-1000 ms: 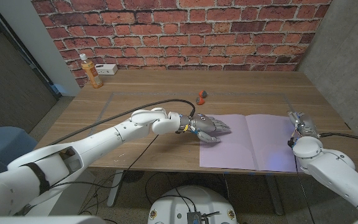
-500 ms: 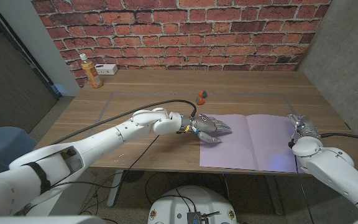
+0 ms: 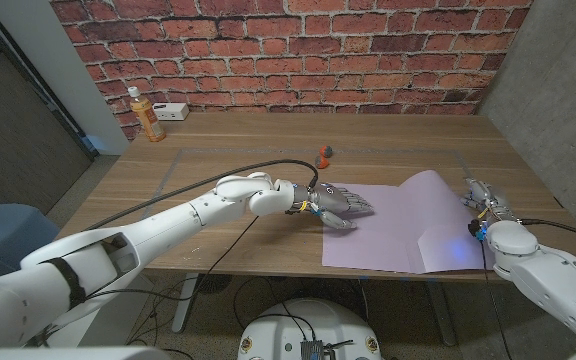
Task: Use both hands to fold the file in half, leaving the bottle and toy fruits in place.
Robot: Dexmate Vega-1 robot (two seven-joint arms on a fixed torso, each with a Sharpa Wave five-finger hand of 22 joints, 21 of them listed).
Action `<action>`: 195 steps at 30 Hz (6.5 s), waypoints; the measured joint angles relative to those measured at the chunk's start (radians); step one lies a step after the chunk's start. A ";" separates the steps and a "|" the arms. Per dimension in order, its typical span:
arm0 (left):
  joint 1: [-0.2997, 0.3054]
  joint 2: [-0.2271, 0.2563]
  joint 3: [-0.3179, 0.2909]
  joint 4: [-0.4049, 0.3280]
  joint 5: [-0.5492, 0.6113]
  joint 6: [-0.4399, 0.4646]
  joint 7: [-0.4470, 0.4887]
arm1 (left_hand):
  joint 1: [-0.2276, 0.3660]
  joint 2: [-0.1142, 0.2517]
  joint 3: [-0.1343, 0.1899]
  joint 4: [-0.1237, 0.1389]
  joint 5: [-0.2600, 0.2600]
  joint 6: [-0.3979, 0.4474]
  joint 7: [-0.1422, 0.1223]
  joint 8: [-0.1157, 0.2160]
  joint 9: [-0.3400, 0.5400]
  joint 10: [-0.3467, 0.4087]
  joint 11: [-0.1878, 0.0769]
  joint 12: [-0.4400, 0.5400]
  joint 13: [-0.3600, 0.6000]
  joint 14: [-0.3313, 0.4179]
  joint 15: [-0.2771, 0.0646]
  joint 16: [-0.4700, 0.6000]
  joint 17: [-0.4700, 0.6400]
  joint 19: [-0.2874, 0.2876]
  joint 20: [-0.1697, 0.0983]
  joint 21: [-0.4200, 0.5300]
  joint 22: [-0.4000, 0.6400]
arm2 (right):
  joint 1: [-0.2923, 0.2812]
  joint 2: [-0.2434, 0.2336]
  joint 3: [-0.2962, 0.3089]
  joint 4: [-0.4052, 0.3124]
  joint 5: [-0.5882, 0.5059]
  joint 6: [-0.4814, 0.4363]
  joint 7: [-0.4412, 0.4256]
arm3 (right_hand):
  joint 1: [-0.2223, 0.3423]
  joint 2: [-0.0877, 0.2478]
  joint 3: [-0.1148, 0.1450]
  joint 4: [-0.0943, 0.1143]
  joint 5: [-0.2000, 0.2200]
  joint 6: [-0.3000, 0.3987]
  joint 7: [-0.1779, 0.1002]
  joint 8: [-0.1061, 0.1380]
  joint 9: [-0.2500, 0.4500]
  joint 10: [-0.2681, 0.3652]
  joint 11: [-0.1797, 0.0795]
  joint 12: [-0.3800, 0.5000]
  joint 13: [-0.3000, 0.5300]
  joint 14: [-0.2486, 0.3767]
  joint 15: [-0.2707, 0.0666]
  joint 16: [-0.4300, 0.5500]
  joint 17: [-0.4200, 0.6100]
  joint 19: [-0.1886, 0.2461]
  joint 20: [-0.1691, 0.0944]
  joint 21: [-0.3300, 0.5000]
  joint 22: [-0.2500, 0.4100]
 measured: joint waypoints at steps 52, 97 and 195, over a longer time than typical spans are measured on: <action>-0.048 -0.040 0.044 0.090 -0.001 0.000 0.039 | -0.017 -0.009 0.004 0.005 0.000 -0.005 0.006 0.000 0.002 -0.005 0.005 0.000 0.000 -0.028 0.000 0.000 0.005 -0.009 -0.009 -0.015 0.004 | 0.066 0.210 0.087 0.249 0.783 0.473 0.843 | -0.031 -0.051 0.033 -0.033 -0.008 0.122 0.053 0.009 0.000 0.211 0.032 0.017 0.000 0.325 0.011 0.000 -0.010 0.410 0.039 0.064 0.000; -0.080 -0.078 0.091 0.119 0.009 0.069 0.029 | -0.030 -0.014 0.014 0.005 0.000 -0.005 0.006 0.006 0.002 -0.004 0.012 0.009 0.000 -0.028 0.000 0.000 0.004 -0.002 -0.021 -0.016 0.005 | -0.118 -0.144 0.053 -0.212 -0.021 0.224 0.142 | 0.146 0.016 0.181 -0.165 -0.003 0.752 0.050 0.075 0.000 0.601 0.007 0.048 0.005 0.367 -0.006 -0.007 0.044 0.218 0.120 -0.083 0.000; 0.206 0.177 -0.248 -0.336 0.243 0.381 0.657 | 0.062 0.022 0.119 -0.040 -0.051 0.770 0.130 0.069 0.012 0.783 0.078 0.119 0.019 0.720 -0.024 0.069 0.007 0.404 0.047 0.106 0.019 | 0.524 -0.309 -0.704 -0.306 -0.739 -0.382 0.459 | 0.280 -0.059 0.268 -0.177 -0.019 0.801 0.017 -0.009 -0.002 0.636 -0.041 -0.020 0.003 0.262 -0.107 -0.069 -0.003 0.073 0.072 -0.188 -0.007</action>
